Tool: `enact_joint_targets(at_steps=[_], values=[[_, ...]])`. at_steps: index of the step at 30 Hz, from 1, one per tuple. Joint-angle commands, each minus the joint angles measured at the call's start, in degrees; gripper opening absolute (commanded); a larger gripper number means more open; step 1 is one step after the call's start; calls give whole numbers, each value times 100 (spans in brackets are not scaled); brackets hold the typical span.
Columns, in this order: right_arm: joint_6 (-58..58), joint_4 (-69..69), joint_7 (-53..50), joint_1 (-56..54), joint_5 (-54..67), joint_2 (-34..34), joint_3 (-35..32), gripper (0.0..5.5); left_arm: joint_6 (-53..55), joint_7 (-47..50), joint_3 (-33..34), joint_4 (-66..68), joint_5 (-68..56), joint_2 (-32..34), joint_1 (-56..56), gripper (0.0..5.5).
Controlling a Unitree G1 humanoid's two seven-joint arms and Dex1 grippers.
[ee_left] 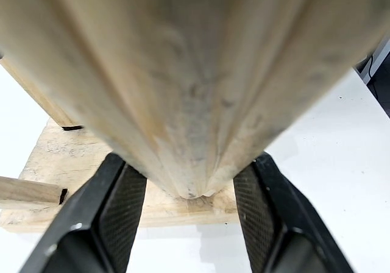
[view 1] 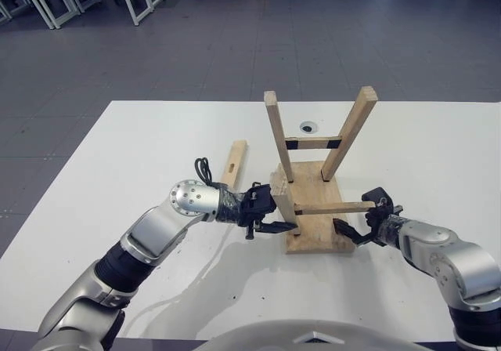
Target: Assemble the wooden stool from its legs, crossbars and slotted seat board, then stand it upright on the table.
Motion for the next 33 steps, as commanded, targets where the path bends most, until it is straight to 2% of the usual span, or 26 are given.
enact_joint_targets(at_steps=[1,7,12,16,21,22,24,33], values=[[752,-294,-194,34,223,682,35,519,422,51,-1090,894,1400,533,762,205],[1100,-53,-522,-142,33,1157,-122,519,-235,508,-1265,1123,2302,499,606,205],[1084,-2,-633,-235,-97,1335,-38,519,-142,405,-1153,1134,1876,413,710,205],[1075,29,-631,-291,-171,1338,-31,519,-316,194,-751,1036,1142,152,629,205],[1076,69,-597,-324,-247,1319,-22,519,-674,332,-459,1418,1319,-15,301,205],[1086,58,-595,-321,-253,1322,-15,519,-712,319,-437,1434,1324,-19,284,242],[1110,48,-596,-324,-261,1340,-4,519,-729,244,-390,1429,1351,-42,261,278],[1125,76,-573,-354,-332,1391,44,519,-391,-46,-68,1072,1582,-71,168,411]])
